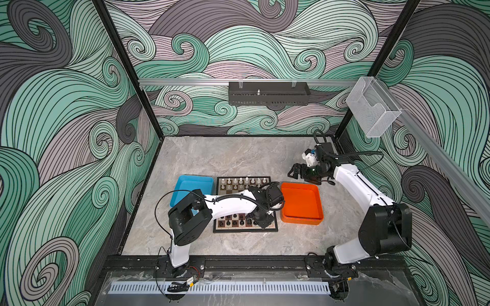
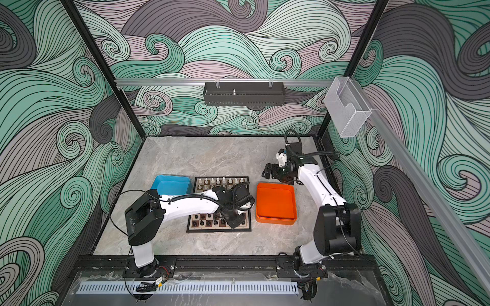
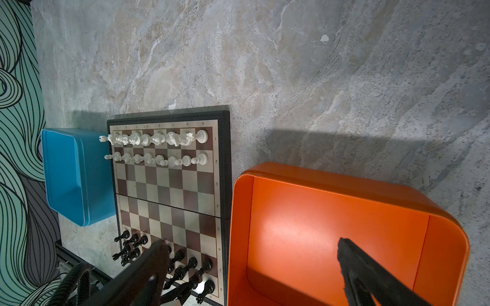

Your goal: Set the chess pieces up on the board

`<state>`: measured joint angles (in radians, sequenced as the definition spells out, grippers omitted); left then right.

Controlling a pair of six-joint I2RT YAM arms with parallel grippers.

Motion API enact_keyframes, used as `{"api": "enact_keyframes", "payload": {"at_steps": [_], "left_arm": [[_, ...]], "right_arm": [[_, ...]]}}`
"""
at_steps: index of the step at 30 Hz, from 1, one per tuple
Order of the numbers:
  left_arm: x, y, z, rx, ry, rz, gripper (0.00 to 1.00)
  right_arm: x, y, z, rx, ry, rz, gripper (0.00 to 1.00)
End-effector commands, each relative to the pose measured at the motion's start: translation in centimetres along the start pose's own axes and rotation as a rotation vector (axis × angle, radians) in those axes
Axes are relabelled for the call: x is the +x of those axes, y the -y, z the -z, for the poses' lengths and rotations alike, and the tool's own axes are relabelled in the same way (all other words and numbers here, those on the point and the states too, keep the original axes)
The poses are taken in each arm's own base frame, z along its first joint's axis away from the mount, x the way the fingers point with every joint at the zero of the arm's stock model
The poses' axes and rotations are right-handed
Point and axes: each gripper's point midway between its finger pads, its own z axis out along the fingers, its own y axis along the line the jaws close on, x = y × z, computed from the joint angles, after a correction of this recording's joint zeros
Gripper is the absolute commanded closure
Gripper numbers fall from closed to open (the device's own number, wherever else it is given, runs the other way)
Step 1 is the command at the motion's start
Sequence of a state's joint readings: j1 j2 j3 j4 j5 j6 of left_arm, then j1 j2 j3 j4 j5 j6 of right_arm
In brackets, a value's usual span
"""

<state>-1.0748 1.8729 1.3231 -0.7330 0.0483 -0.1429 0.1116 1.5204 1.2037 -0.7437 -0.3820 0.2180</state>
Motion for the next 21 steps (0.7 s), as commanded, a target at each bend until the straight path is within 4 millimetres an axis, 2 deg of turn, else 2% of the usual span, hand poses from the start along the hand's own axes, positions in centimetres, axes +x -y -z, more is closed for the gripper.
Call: {"api": "enact_keyframes", "payload": {"at_steps": [1, 13, 21], "left_arm": [[0.1, -0.29, -0.67, -0.023, -0.008, 0.005, 0.97], [0.08, -0.31, -0.72, -0.026, -0.007, 0.005, 0.87], [0.18, -0.4, -0.58, -0.03, -0.013, 0.006, 0.86]], "right_arm": [[0.04, -0.17, 0.44, -0.013, 0.01, 0.003, 0.01], [0.07, -0.12, 0.22, -0.015, 0.005, 0.001, 0.01], [0.03, -0.19, 0.18, -0.019, 0.004, 0.001, 0.01]]}}
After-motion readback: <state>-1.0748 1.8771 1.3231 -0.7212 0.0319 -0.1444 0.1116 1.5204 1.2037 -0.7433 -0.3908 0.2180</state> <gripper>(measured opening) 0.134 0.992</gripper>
